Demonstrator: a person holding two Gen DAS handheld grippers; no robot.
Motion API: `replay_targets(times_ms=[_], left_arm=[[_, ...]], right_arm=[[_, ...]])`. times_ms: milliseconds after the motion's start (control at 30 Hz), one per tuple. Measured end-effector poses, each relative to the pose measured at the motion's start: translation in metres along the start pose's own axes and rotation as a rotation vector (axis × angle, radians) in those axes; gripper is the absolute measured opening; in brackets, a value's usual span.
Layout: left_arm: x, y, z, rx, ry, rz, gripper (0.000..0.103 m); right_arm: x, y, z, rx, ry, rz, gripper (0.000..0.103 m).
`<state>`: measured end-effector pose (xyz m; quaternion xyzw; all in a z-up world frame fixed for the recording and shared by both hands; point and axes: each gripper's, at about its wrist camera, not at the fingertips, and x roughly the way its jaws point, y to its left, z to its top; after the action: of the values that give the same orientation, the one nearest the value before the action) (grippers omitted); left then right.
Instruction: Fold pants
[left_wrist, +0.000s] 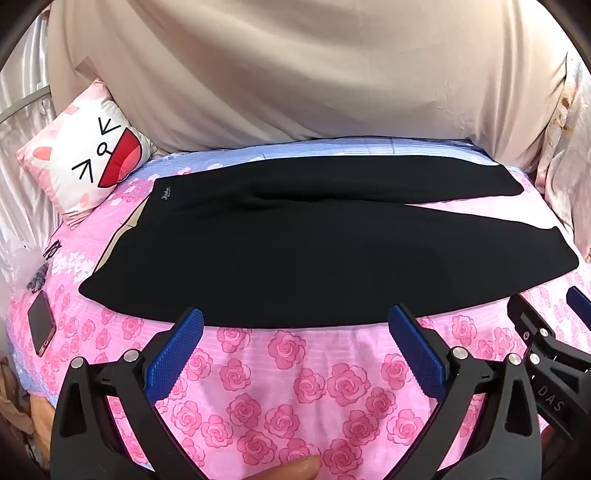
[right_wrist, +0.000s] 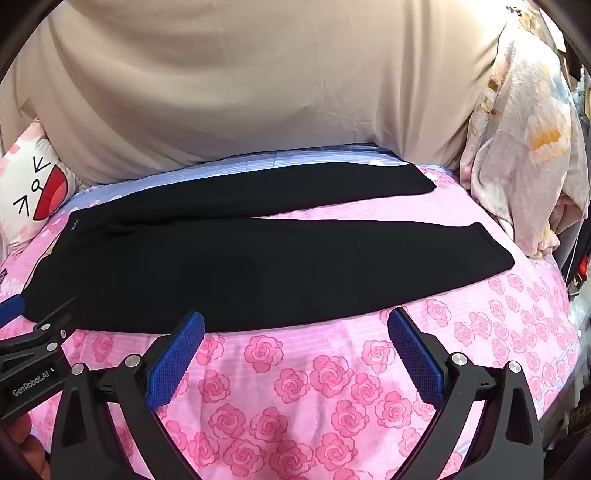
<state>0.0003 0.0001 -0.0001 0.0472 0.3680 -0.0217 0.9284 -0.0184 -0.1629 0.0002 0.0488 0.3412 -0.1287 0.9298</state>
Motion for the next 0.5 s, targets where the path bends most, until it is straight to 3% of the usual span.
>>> replay_targets(times_ms=[500], left_arm=[[-0.003, -0.0008, -0.0025, 0.006, -0.009, 0.007, 0.098]], right_arm=[[0.0012, 0.0007, -0.0017, -0.011, -0.002, -0.002, 0.098]])
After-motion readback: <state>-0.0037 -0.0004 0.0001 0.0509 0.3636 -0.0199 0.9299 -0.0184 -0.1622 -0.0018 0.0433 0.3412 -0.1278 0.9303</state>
